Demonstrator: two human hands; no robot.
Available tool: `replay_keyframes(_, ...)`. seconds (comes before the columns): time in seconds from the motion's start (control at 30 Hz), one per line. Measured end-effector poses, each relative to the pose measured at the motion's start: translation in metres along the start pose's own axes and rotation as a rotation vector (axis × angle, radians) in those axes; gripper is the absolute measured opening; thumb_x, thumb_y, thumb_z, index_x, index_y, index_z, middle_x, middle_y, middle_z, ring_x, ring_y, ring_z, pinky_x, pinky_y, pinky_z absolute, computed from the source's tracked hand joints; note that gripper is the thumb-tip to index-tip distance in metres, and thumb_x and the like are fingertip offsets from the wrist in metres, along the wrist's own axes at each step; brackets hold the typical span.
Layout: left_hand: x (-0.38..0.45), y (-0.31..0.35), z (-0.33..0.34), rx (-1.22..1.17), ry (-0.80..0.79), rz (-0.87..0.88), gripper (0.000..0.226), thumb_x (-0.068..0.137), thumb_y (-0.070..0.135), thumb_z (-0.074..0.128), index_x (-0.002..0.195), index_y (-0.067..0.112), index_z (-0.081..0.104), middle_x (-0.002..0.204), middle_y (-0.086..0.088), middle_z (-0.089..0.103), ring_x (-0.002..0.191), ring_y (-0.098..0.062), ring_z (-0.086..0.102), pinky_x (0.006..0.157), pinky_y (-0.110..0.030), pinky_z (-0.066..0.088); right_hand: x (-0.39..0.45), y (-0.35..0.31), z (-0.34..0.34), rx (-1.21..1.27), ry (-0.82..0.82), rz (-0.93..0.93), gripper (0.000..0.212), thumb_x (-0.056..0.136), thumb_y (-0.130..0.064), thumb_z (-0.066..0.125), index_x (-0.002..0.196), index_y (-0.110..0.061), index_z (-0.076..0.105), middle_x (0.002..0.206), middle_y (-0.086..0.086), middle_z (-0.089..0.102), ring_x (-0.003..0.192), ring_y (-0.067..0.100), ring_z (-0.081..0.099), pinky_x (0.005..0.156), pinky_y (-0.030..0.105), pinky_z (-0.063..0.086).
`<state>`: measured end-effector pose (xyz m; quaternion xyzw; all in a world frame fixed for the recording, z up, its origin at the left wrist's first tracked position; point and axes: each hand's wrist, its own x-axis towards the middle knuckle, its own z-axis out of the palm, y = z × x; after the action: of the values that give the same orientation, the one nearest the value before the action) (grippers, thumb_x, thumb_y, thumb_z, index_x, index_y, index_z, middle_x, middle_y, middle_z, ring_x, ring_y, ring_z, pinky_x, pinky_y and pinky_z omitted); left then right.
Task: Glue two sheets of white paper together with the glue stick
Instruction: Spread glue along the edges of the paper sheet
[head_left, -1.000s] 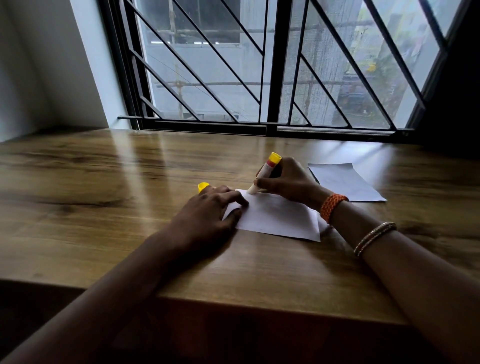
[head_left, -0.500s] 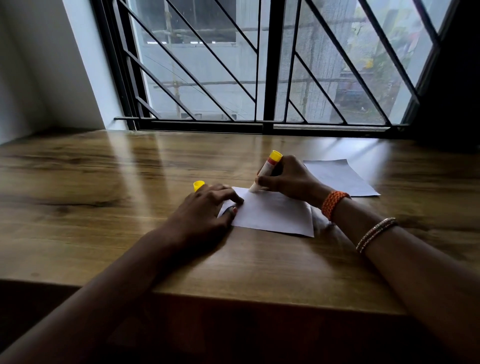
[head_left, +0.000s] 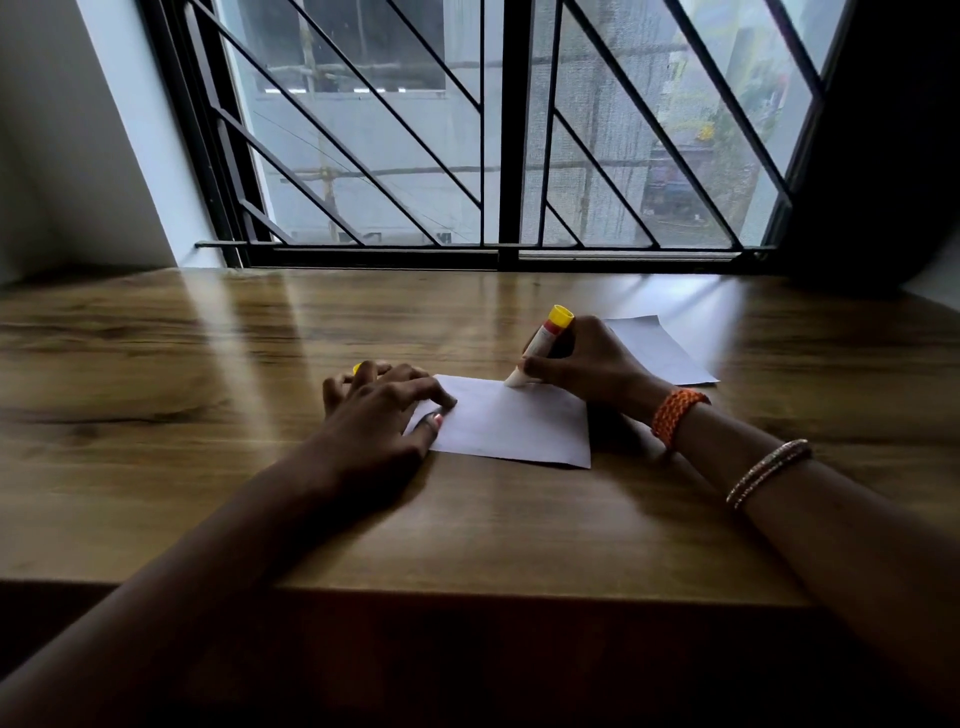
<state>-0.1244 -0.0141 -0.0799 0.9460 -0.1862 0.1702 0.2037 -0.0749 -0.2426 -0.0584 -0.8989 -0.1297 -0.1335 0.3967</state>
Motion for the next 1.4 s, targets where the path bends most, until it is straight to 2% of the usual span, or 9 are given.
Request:
replay_keyframes(0.43, -0.002, 0.009, -0.002, 0.120, 0.084, 0.060, 0.028, 0.079, 0.018, 0.057, 0.099, 0.034, 0.066, 0.116, 0.013, 0.054, 0.122, -0.014, 0.037, 0.107, -0.045, 0.002, -0.016, 0.018, -0.028, -0.065, 0.021, 0.026, 0.022, 0.074, -0.024, 0.073, 0.084, -0.004, 0.070, 0.091, 0.015, 0.073, 0.097, 0.027, 0.067, 0.094, 0.049, 0.049)
replay_keyframes(0.6, 0.001, 0.009, -0.005, 0.280, 0.066, 0.131, 0.020, 0.078, 0.023, 0.056, 0.094, 0.031, 0.064, 0.107, 0.015, 0.064, 0.119, -0.012, 0.047, 0.107, -0.053, -0.006, -0.023, 0.021, -0.035, -0.096, 0.055, 0.009, 0.021, 0.074, -0.024, 0.072, 0.083, -0.005, 0.072, 0.087, 0.014, 0.073, 0.091, 0.027, 0.068, 0.085, 0.049, 0.052)
replay_keyframes(0.7, 0.001, 0.012, -0.006, 0.371, 0.090, 0.180, 0.018, 0.076, 0.025, 0.057, 0.092, 0.031, 0.063, 0.100, 0.013, 0.065, 0.115, -0.013, 0.050, 0.106, -0.049, -0.004, -0.023, 0.021, -0.037, -0.106, 0.065, -0.003, 0.021, 0.073, -0.023, 0.072, 0.082, -0.004, 0.071, 0.086, 0.014, 0.073, 0.089, 0.028, 0.068, 0.083, 0.050, 0.053)
replay_keyframes(0.83, 0.007, 0.016, -0.013, 0.416, 0.133, 0.239, 0.032, 0.068, 0.015, 0.058, 0.098, 0.025, 0.061, 0.103, 0.003, 0.059, 0.105, -0.023, 0.053, 0.096, -0.046, 0.015, -0.024, 0.019, -0.036, -0.128, 0.085, -0.006, 0.024, 0.071, -0.026, 0.071, 0.080, -0.004, 0.070, 0.084, 0.014, 0.073, 0.086, 0.028, 0.069, 0.081, 0.050, 0.054)
replay_keyframes(0.93, 0.016, 0.034, -0.018, 0.236, 0.182, 0.261, 0.037, 0.067, 0.017, 0.047, 0.099, 0.026, 0.062, 0.098, 0.004, 0.060, 0.099, -0.022, 0.056, 0.078, -0.033, 0.017, -0.025, 0.018, -0.034, -0.138, 0.099, -0.002, 0.023, 0.070, -0.026, 0.071, 0.079, -0.005, 0.070, 0.082, 0.012, 0.073, 0.085, 0.026, 0.069, 0.080, 0.049, 0.054)
replay_keyframes(1.03, 0.026, 0.059, -0.006, -0.026, -0.002, 0.351, 0.039, 0.079, 0.018, 0.045, 0.115, 0.022, 0.060, 0.113, 0.001, 0.061, 0.110, -0.021, 0.054, 0.086, -0.035, 0.038, -0.026, 0.016, -0.035, -0.154, 0.108, 0.009, 0.024, 0.070, -0.027, 0.071, 0.081, -0.007, 0.070, 0.084, 0.012, 0.073, 0.086, 0.027, 0.068, 0.082, 0.049, 0.053)
replay_keyframes(1.13, 0.032, 0.069, 0.008, 0.040, -0.177, 0.335, 0.030, 0.088, 0.025, 0.045, 0.115, 0.021, 0.059, 0.115, 0.001, 0.060, 0.105, -0.022, 0.056, 0.082, -0.041, 0.050, -0.029, 0.014, -0.035, -0.188, 0.135, 0.004, 0.023, 0.069, -0.027, 0.072, 0.078, -0.006, 0.069, 0.081, 0.013, 0.072, 0.083, 0.027, 0.068, 0.080, 0.050, 0.053)
replay_keyframes(1.23, 0.032, 0.065, 0.015, 0.166, -0.172, 0.329, 0.027, 0.089, 0.033, 0.043, 0.106, 0.023, 0.061, 0.108, 0.003, 0.058, 0.098, -0.022, 0.057, 0.071, -0.039, 0.052, -0.031, 0.012, -0.036, -0.220, 0.165, -0.010, 0.021, 0.070, -0.027, 0.073, 0.077, -0.007, 0.069, 0.079, 0.010, 0.073, 0.081, 0.023, 0.068, 0.080, 0.048, 0.052)
replay_keyframes(1.4, 0.033, 0.061, 0.021, 0.209, -0.149, 0.306, 0.035, 0.091, 0.039, 0.039, 0.124, 0.034, 0.050, 0.122, 0.006, 0.052, 0.113, -0.019, 0.048, 0.076, -0.035, 0.042, -0.034, 0.010, -0.038, -0.273, 0.187, -0.021, 0.023, 0.071, -0.028, 0.074, 0.076, -0.007, 0.069, 0.076, 0.008, 0.073, 0.077, 0.019, 0.067, 0.083, 0.042, 0.050)
